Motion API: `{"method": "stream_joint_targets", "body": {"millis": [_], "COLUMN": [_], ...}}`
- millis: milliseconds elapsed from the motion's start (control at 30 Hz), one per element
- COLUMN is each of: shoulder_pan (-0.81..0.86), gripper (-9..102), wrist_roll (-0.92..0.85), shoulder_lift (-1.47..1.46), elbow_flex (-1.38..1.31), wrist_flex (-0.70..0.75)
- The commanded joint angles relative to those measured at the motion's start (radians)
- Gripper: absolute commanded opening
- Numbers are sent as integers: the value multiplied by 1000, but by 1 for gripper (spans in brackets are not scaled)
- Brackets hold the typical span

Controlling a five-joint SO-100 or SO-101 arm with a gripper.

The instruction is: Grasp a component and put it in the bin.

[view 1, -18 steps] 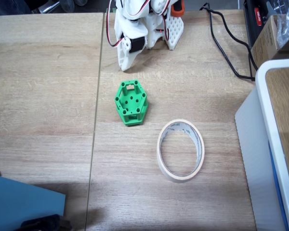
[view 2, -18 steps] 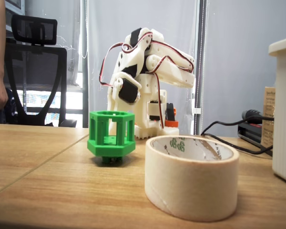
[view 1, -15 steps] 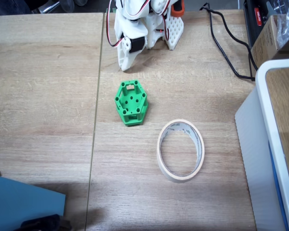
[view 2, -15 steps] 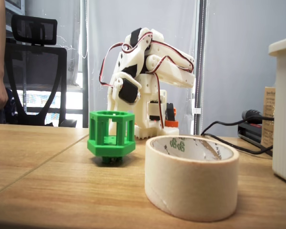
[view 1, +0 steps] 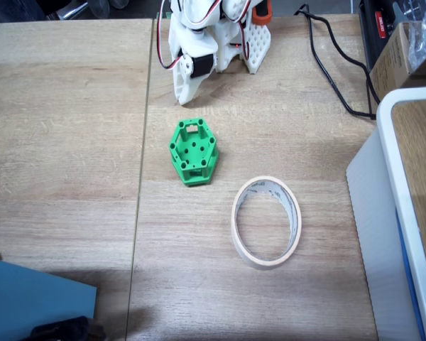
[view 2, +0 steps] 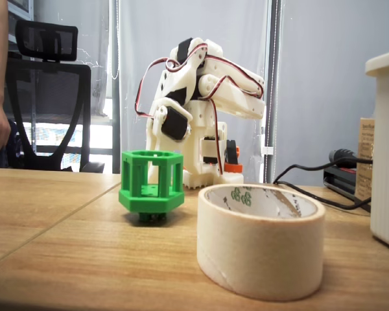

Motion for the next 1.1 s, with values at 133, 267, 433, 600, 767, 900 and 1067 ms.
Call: {"method": "stream_joint_targets", "body": {"millis": [133, 267, 433, 600, 767, 900, 1067], "shoulder_pan": [-3, -3, 12, -5, -2, -5, -5], "gripper": [0, 0, 0, 0, 1, 1, 1], "wrist_roll": [9, 9, 9, 3, -5, -5, -5], "shoulder_lift": [-11, -11, -11, -11, -11, -9, -8], "elbow_flex": [8, 8, 8, 8, 8, 8, -44], "wrist_flex": [8, 8, 8, 8, 8, 8, 6]}}
